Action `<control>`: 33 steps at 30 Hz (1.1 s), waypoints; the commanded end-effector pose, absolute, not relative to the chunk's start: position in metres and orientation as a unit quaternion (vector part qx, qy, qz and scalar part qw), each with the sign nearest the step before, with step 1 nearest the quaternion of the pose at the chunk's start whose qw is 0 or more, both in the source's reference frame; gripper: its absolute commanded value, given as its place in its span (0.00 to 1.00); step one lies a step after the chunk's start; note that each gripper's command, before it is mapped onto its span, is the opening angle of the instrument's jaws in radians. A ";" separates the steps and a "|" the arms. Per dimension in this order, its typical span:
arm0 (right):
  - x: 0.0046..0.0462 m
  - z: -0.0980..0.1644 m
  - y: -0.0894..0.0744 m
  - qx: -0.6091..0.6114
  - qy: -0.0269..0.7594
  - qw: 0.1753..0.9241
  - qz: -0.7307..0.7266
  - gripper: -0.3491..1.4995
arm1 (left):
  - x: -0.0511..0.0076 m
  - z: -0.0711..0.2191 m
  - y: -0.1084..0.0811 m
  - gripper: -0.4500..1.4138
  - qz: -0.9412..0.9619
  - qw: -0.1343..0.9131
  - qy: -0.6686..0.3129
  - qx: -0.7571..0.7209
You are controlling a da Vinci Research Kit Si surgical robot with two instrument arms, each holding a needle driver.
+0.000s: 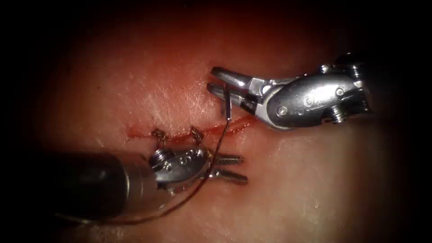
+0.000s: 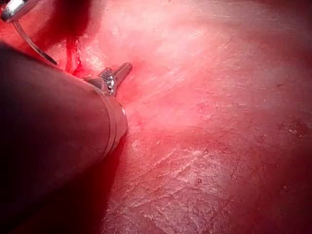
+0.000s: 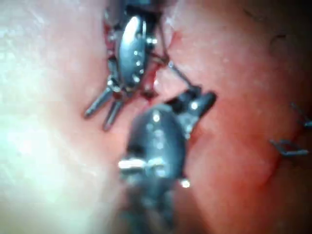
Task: Wound Closure
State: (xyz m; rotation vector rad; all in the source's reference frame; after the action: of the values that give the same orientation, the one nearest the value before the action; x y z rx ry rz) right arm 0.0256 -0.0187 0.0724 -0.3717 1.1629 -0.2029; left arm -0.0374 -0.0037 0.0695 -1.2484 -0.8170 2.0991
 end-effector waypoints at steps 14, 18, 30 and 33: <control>0.0269 0.074 -0.017 -0.069 0.532 0.838 -0.104 0.00 | -0.0379 0.070 -0.004 0.42 0.782 0.279 -0.306 -0.466; 0.0271 0.074 -0.017 -0.022 0.522 0.845 -0.110 0.00 | -0.0379 0.070 -0.004 0.42 0.782 0.279 -0.306 -0.466; 0.0277 0.076 -0.018 0.064 0.512 0.851 -0.099 0.00 | -0.0379 0.070 -0.004 0.42 0.783 0.278 -0.306 -0.464; 0.0276 0.076 -0.017 0.079 0.514 0.850 -0.088 0.00 | -0.0378 0.070 -0.004 0.42 0.783 0.278 -0.306 -0.464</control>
State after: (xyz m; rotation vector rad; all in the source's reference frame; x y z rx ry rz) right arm 0.0270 -0.0170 0.0755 0.1690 1.0807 -0.1784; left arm -0.0372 -0.0037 0.0696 -1.2443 -0.8193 2.1041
